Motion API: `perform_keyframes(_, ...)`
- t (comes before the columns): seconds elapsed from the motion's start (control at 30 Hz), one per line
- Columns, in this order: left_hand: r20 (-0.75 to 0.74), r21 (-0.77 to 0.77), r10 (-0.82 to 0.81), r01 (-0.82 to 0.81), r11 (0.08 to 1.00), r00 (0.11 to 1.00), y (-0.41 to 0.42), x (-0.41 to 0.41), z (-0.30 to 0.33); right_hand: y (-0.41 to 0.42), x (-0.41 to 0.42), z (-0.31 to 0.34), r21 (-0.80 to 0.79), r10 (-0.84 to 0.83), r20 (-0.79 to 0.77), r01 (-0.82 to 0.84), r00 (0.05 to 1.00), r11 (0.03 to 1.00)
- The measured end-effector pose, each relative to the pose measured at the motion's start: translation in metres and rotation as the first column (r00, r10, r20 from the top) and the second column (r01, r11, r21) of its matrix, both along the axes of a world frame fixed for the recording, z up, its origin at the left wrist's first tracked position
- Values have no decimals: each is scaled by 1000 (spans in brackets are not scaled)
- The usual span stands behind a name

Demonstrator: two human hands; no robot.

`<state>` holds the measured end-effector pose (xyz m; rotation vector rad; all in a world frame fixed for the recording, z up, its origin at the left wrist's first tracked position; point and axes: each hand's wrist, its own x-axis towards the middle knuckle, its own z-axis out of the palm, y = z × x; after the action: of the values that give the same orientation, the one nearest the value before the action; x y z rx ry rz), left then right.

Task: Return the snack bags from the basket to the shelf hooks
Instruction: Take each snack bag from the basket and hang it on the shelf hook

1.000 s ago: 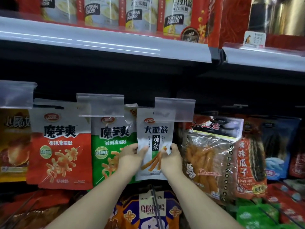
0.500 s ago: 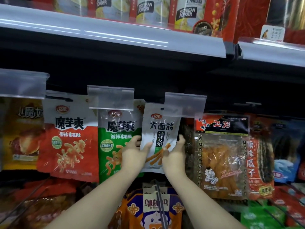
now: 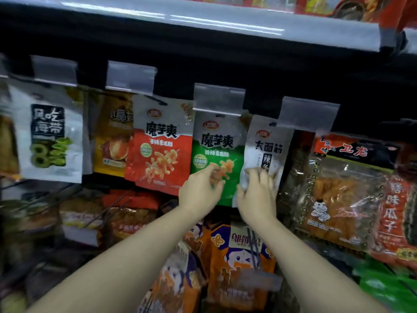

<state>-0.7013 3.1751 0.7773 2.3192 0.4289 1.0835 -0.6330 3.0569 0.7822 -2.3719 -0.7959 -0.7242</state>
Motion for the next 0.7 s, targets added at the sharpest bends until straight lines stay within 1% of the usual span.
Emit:
perform_keyframes(0.13, -101, 66, 142, -136, 989, 985, 30, -48, -10, 26, -29, -4, -109, 133, 3, -132, 991, 985)
perform_keyframes(0.2, -156, 97, 227, -213, 972, 961, 49, -76, -15, 44, -47, -5, -161, 208, 1, -205, 978, 965)
perform_keyframes(0.27, -212, 144, 315, -289, 947, 925, 70, -108, -20, 65, -69, -8, -194, 275, -34, -276, 961, 941)
perform_keyframes(0.37, -315, 246, 450, -386, 889, 836, 102, -167, -30, 96, -104, -15, -274, 342, -71, -348, 937, 897)
perform_keyframes(0.5, -453, 387, 583, -440, 810, 675, 144, -257, -49, 136, -156, -35, -406, 429, -107, -433, 897, 805)
perform_keyframes(0.57, -504, 418, 615, -452, 788, 606, 162, -299, -62, 155, -182, -48, -451, 471, -117, -469, 874, 759)
perform_keyframes(0.7, -600, 438, 628, -453, 777, 496, 193, -369, -101, 187, -233, -83, -484, 506, -178, -523, 844, 702)
